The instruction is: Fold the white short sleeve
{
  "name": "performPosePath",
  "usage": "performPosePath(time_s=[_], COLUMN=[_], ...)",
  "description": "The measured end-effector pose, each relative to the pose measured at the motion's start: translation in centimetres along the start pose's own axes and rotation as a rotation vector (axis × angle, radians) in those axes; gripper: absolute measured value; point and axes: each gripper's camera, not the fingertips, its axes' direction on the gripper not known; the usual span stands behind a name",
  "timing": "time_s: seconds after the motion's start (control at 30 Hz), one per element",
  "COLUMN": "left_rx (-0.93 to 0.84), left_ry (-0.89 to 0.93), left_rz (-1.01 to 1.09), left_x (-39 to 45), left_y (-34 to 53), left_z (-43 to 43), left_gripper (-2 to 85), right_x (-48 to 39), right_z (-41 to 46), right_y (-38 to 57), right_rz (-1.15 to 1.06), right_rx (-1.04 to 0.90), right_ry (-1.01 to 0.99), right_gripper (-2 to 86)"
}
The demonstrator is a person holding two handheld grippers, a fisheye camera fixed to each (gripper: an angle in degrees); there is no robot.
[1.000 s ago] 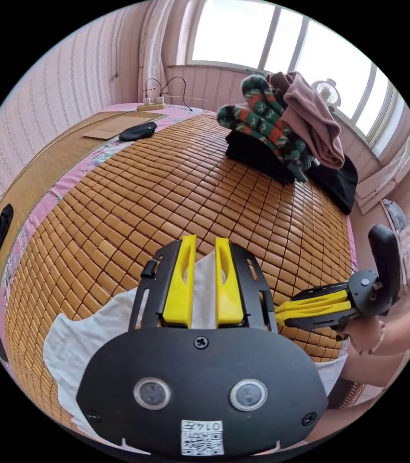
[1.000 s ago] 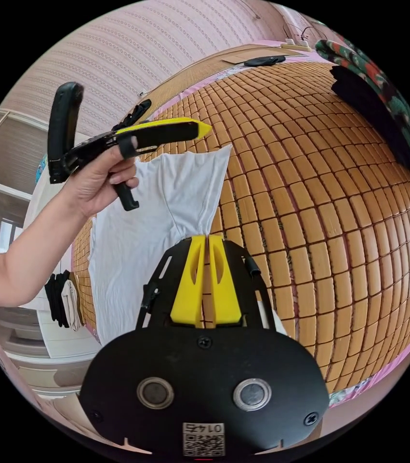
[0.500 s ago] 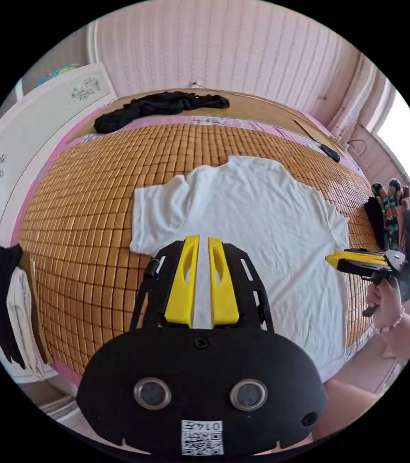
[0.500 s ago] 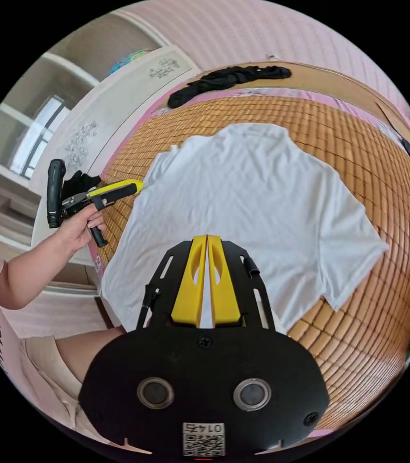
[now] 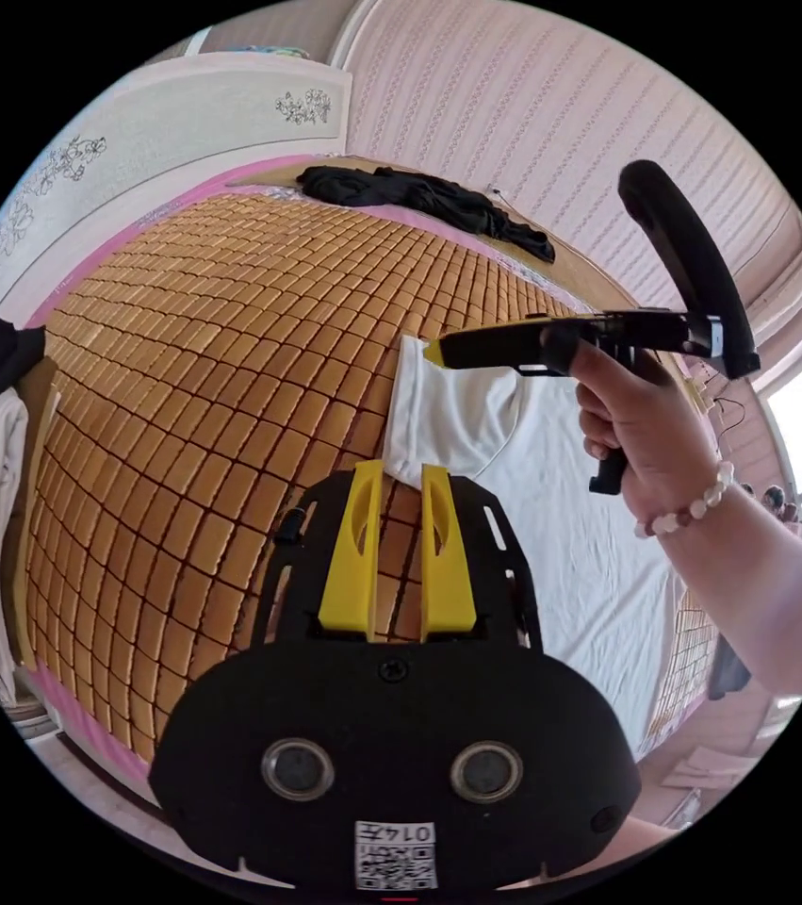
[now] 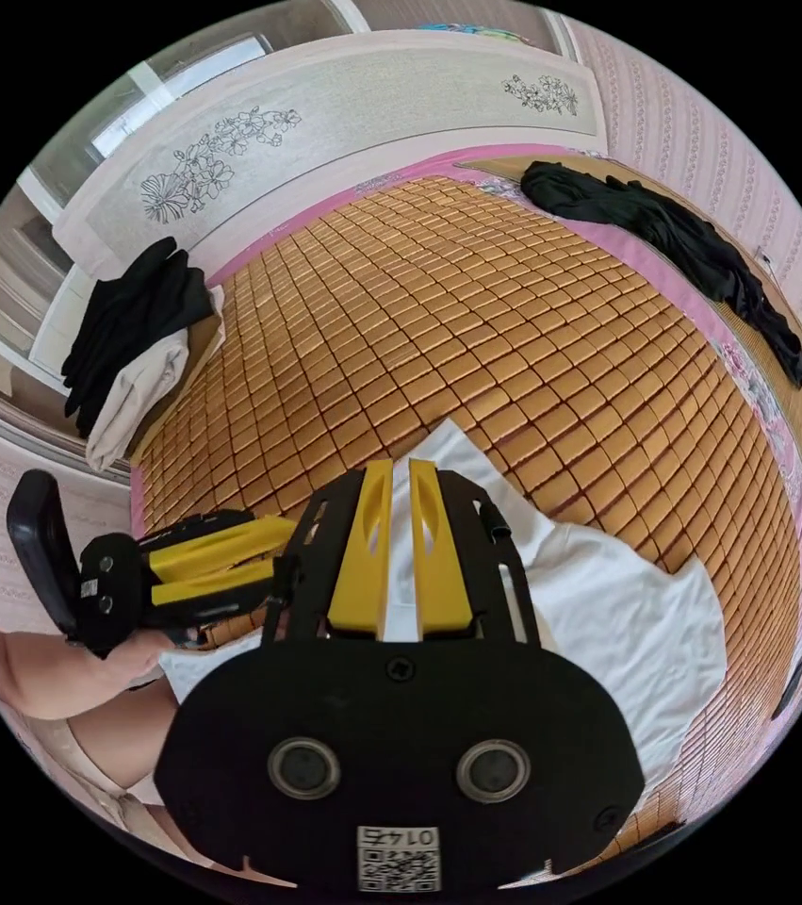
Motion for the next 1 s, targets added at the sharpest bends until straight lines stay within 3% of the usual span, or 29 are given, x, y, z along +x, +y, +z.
performPosePath(time_s=[0.17,0.37,0.53,0.7,1.0], left_rx=[-0.071,-0.069,-0.081,-0.086,-0.064], left_ry=[0.106,0.131,0.131,0.121,0.151], left_rz=[0.106,0.140,0.125,0.073,0.085], left_x=[-3.2,-5.6,-7.5,-8.8,-10.8], left_y=[-1.1,-1.9,-1.5,-1.5,-1.2], left_z=[0.6,-1.4,-1.4,-3.1,-5.2], left_gripper=[3.7,-0.1,1.5,5.1,7.1], right_x=[-1.1,-1.0,-1.7,-1.9,-1.3], right_z=[4.3,5.1,7.7,5.1,5.5], right_y=[-3.3,-5.9,-8.1,-7.8,-5.6], right_rz=[0.140,0.192,0.148,0.164,0.259], right_rx=[-0.024,-0.006,-0.088,0.004,0.001], right_ry=[0.133,0.016,0.000,-0.008,-0.058], right_gripper=[5.5,0.7,-0.2,-0.3,0.3])
